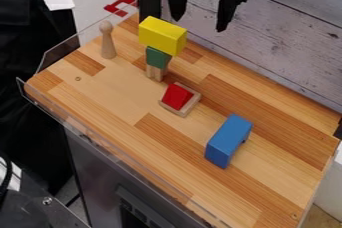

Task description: Remove the yellow block from the green cube to the blue block

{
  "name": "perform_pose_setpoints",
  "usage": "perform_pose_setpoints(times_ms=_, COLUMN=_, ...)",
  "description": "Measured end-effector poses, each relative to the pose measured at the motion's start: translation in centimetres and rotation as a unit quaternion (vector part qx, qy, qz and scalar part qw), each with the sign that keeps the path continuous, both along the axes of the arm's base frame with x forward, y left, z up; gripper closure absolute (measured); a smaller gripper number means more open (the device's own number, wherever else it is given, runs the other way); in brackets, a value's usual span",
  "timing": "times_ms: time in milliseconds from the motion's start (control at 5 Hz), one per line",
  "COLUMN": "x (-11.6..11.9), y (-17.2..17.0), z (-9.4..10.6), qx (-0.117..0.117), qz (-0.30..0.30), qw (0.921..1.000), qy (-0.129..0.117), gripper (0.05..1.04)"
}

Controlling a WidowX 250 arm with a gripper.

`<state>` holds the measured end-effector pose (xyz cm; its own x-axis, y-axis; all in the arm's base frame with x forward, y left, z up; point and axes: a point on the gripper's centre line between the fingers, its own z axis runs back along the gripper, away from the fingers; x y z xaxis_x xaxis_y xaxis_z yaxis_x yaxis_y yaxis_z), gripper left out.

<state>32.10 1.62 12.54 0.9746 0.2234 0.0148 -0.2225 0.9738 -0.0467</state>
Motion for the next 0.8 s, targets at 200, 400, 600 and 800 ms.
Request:
perform_pose_setpoints(times_ms=200, x=-0.3, y=-0.1, z=-1.1, qx=-0.001, qz=0.0, qw=0.9998, qy=0.019, gripper=0.083)
perform_pose_setpoints(times_ms=400, x=0.0, y=0.3, z=-1.2, qx=-0.002, qz=0.04, qw=0.9992, qy=0.011, gripper=0.083)
perform_pose_setpoints(times_ms=600, x=0.3, y=1.5, z=-1.0, qx=-0.01, qz=0.073, qw=0.9973, qy=0.001, gripper=0.083)
perform_pose_setpoints(times_ms=800, x=0.7, y=2.4, z=-0.5, qx=-0.007, qz=0.119, qw=0.9928, qy=-0.007, gripper=0.083)
